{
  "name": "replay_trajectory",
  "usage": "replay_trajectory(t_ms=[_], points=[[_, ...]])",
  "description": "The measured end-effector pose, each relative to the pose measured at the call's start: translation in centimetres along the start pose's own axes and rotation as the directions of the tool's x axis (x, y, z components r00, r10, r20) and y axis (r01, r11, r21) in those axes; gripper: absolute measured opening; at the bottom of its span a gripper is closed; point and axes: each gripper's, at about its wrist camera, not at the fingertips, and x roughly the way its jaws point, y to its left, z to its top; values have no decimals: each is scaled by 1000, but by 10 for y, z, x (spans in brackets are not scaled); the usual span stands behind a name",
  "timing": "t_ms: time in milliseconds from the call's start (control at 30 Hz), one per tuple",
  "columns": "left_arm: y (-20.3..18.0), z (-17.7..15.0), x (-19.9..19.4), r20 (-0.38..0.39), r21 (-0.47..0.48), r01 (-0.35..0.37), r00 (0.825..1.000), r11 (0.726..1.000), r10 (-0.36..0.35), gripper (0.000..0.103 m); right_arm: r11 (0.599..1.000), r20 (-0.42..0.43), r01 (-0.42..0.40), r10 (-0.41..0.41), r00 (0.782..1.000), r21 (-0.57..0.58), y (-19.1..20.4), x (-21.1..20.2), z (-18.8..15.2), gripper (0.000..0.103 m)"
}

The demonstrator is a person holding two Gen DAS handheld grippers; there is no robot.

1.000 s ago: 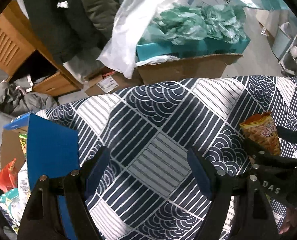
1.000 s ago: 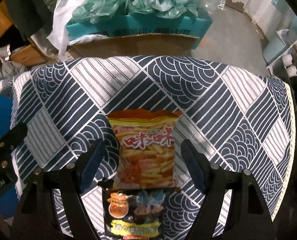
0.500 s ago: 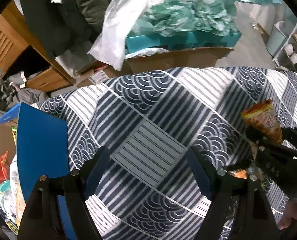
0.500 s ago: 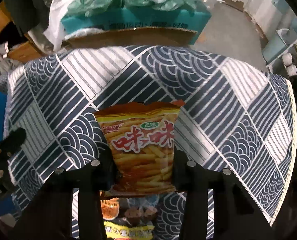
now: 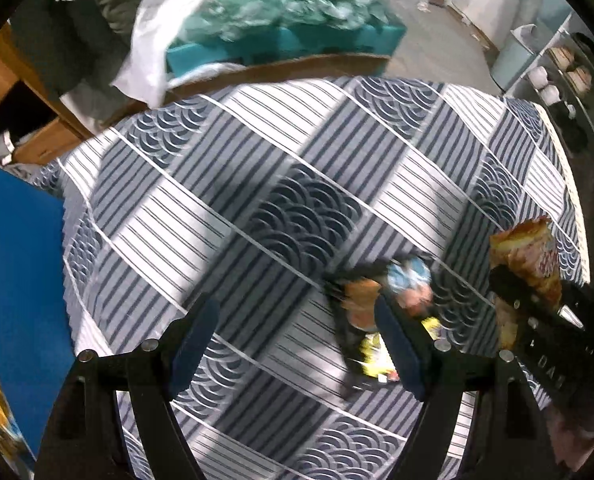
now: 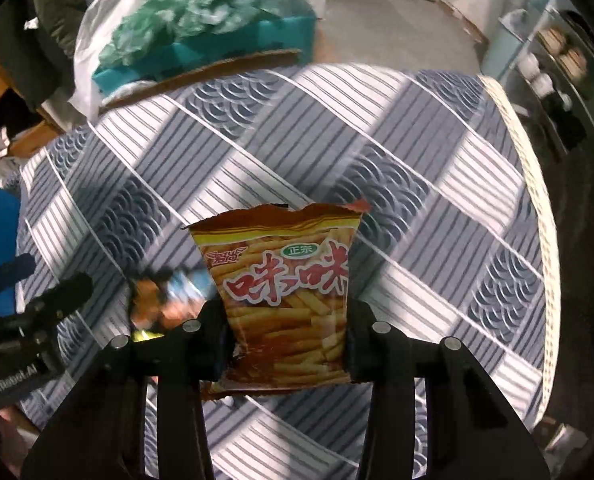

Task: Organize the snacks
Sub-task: 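Grasp the orange fries bag with right gripper while left grasps black noodle bag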

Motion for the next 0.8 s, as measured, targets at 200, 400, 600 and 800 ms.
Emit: replay_trajectory(t_ms=[200, 400, 600, 800], points=[[-23, -10, 9, -38, -56, 56, 998, 997, -58, 82, 999, -3, -3, 3, 1000, 38, -25, -8, -23, 41], [-38, -20, 30, -93, -112, 62, 993, 992, -73, 82, 997, -2, -8, 9, 1000, 73, -43, -12, -32, 41], [-50, -25, 39, -105, -115, 68, 991, 991, -81, 85, 997, 4, -22, 21, 1000, 71, -45, -12, -29, 41], [-56, -25, 53, -106, -122, 75, 990, 990, -88, 88, 997, -1, -24, 25, 1000, 70, -45, -11, -32, 41]])
